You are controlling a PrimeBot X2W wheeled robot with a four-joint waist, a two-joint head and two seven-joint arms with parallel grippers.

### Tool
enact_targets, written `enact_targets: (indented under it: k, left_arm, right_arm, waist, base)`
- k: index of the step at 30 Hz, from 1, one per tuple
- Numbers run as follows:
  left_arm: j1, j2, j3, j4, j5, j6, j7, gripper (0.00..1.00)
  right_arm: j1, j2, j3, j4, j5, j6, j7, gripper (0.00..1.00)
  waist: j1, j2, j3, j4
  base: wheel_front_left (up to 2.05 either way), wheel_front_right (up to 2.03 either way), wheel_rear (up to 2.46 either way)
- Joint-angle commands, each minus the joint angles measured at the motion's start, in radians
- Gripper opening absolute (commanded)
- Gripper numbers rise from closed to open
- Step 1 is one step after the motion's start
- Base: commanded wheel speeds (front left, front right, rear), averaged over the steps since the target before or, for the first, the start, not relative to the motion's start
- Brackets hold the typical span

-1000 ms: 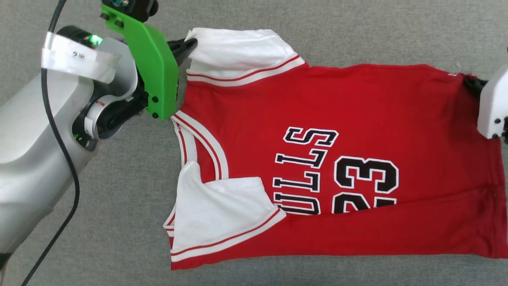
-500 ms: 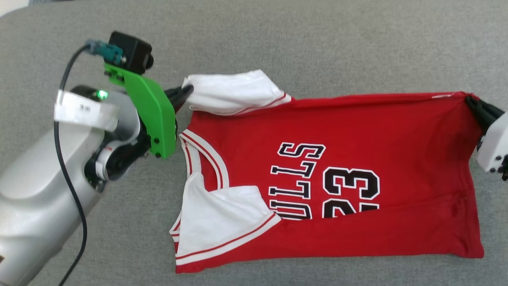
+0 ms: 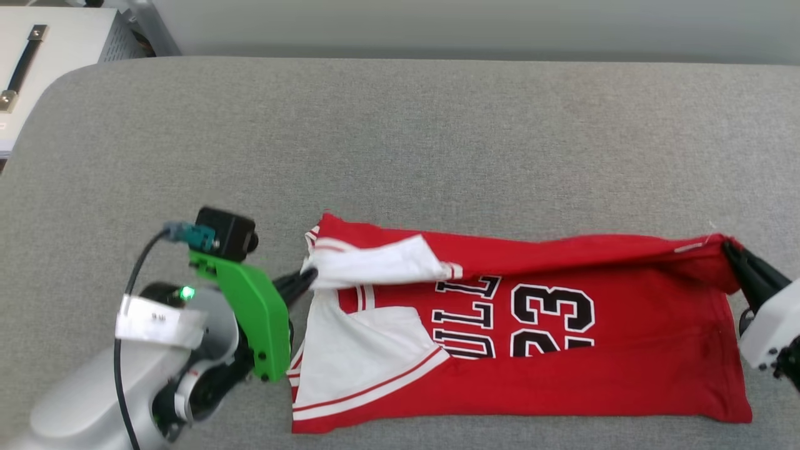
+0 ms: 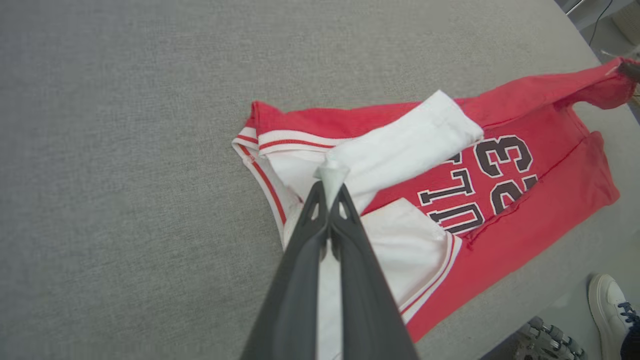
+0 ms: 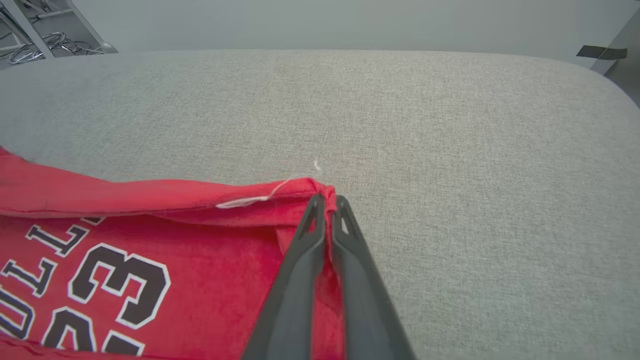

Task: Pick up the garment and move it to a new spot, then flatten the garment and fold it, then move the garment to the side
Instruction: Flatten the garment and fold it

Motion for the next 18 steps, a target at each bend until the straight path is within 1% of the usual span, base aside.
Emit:
enact_targets:
  k: [1, 8, 13, 17, 18]
  left_arm:
    - [0.035, 0.012, -0.006, -0.008, -0.004, 0.011, -0.010, 0.00]
    - [0.134, 0.009, -0.036, -0.013, -0.025, 0.027, -0.034, 0.00]
    - [0.161, -0.004, -0.054, 0.015, -0.029, 0.027, -0.037, 0.00]
    - [0.174, 0.000, -0.067, 0.034, -0.027, 0.031, -0.027, 0.00]
    - [0.182, 0.004, -0.076, 0.040, -0.026, 0.032, -0.019, 0.00]
  right_arm:
    - [0.028, -0.008, 0.003, -0.008, 0.011, -0.001, -0.012, 0.00]
    - [0.128, -0.032, 0.025, -0.020, 0.050, -0.001, -0.024, 0.00]
    - [0.163, -0.051, 0.058, -0.030, 0.067, -0.001, -0.019, 0.00]
    - [0.179, -0.067, 0.082, -0.038, 0.079, -0.001, -0.008, 0.00]
    - [0.189, -0.089, 0.104, -0.039, 0.065, -0.001, 0.001, 0.00]
  waist:
    - [0.0001, 0.0000, -0.006, 0.006]
    - [0.0001, 0.0000, 0.000, 0.006]
    - [0.0001, 0.0000, 0.003, 0.002]
    - [0.0001, 0.0000, 0.002, -0.001]
    - [0.0001, 0.0000, 0.001, -0.002]
  base:
    - [0.00, 0.00, 0.00]
    - [0.00, 0.00, 0.00]
    - [0.00, 0.00, 0.00]
    - [0.00, 0.00, 0.00]
    - [0.00, 0.00, 0.00]
